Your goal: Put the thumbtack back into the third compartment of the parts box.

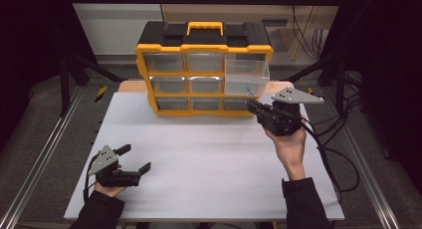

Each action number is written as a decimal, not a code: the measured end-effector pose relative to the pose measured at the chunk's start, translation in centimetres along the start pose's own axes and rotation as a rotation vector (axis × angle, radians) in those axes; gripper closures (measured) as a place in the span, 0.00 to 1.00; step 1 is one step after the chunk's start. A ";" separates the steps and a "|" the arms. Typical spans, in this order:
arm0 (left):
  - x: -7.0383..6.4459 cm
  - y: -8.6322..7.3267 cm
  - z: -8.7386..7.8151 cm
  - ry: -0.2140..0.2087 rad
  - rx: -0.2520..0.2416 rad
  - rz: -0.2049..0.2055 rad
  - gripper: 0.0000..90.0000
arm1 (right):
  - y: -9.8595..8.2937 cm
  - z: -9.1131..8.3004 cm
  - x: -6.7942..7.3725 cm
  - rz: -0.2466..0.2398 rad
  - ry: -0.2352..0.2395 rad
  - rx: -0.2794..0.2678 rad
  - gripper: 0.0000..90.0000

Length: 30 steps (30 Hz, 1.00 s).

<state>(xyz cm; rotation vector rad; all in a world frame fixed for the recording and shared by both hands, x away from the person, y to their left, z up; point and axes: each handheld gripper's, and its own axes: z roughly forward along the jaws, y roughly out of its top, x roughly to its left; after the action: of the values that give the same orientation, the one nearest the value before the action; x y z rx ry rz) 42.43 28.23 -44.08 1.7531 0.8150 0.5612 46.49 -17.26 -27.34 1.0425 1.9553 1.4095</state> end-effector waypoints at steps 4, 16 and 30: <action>0.0 0.0 0.0 0.000 -0.001 0.000 0.01 | 0.6 -0.1 -0.1 -0.008 -0.015 -0.001 0.95; 0.0 0.0 0.0 0.000 -0.001 0.000 0.01 | 2.4 -0.2 -0.3 -0.014 -0.036 -0.018 0.95; 0.0 0.0 0.0 0.000 -0.002 0.001 0.01 | 4.7 0.3 -0.5 -0.020 -0.062 -0.029 0.95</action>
<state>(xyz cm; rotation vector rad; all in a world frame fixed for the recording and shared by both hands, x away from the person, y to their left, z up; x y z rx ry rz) 42.41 28.23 -44.05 1.7519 0.8137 0.5618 48.36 -16.73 -23.06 1.0385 1.8908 1.3752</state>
